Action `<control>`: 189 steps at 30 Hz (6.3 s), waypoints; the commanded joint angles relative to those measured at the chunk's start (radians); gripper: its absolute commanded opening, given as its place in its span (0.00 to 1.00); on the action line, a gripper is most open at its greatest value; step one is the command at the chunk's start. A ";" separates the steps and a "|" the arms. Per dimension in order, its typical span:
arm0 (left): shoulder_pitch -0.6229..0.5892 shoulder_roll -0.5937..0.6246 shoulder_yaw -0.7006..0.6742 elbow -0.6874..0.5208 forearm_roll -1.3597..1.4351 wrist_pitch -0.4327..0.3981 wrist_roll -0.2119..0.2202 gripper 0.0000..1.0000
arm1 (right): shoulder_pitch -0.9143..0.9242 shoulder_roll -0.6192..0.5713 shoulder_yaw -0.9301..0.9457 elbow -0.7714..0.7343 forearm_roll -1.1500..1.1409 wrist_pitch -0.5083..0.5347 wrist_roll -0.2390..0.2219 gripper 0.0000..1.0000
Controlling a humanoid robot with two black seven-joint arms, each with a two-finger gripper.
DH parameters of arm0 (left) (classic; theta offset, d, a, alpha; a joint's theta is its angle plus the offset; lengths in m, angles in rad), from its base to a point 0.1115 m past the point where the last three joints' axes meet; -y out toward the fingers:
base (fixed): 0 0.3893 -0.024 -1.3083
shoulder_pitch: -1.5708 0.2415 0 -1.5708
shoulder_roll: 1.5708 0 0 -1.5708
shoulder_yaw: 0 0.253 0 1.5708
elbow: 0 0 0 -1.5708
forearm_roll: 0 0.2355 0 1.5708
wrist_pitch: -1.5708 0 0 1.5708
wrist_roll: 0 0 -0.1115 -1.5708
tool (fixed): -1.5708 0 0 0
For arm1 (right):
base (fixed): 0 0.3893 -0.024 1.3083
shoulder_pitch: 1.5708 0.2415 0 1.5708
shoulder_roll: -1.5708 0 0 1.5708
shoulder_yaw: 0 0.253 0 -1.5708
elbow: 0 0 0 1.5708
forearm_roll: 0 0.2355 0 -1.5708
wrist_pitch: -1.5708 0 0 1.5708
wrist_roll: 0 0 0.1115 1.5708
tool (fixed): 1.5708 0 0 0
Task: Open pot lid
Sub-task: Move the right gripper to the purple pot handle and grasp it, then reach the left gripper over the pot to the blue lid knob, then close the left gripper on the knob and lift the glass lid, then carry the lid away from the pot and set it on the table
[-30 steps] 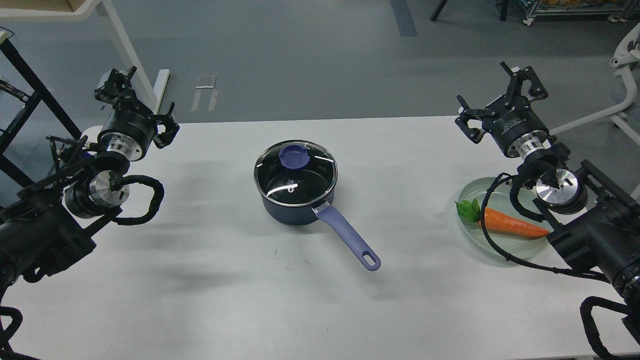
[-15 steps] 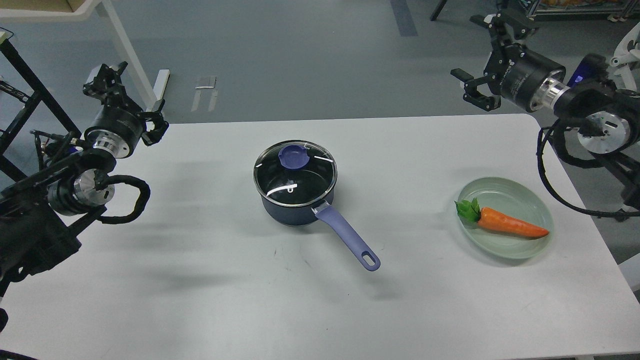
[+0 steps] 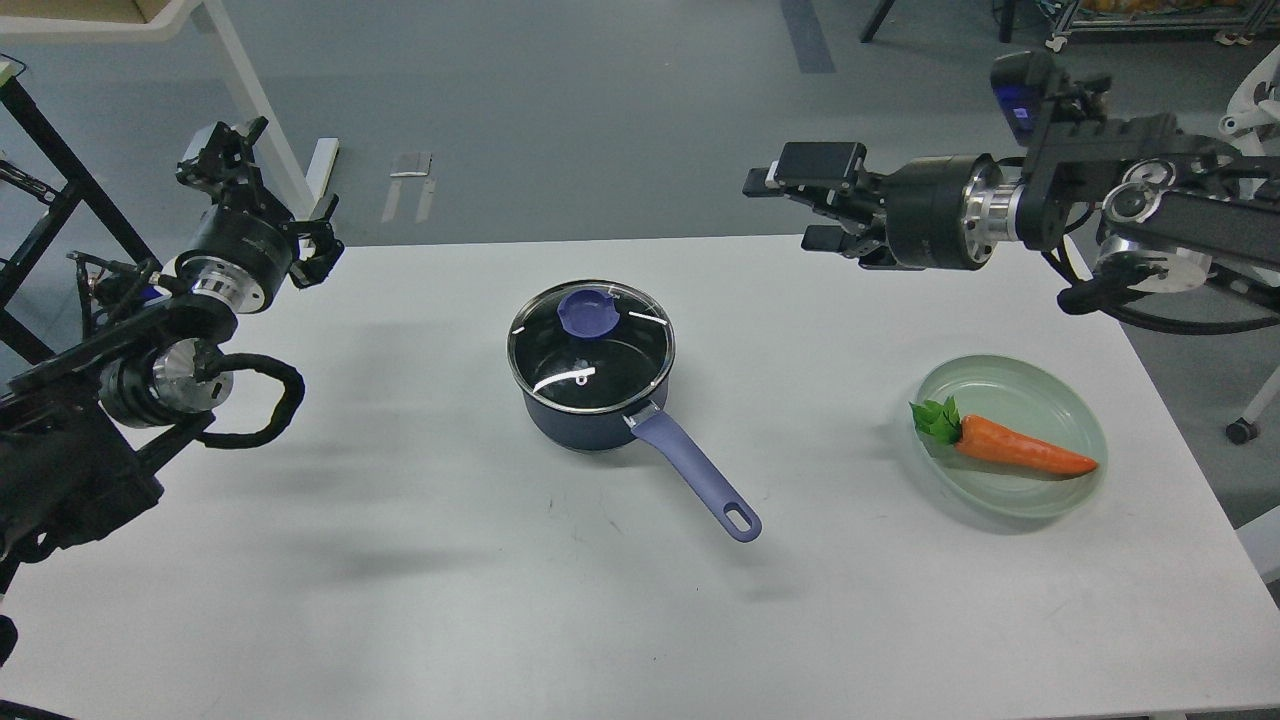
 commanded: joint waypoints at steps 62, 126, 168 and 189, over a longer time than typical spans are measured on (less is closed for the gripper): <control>-0.233 -0.022 0.139 -0.122 1.208 0.033 -0.004 0.99 | 0.064 0.324 -0.376 0.098 -0.344 -0.121 -0.051 0.21; -0.293 0.073 0.487 -0.135 1.776 0.350 -0.006 0.39 | 0.081 0.310 -0.358 0.119 -0.343 -0.096 -0.048 0.19; 0.068 0.240 0.543 0.172 1.667 0.468 -0.036 0.86 | 0.086 0.275 -0.333 0.138 -0.343 -0.073 -0.048 0.20; -0.153 0.242 0.524 0.170 1.042 0.386 -0.036 0.99 | 0.072 0.204 -0.261 0.130 -0.341 -0.078 -0.048 0.84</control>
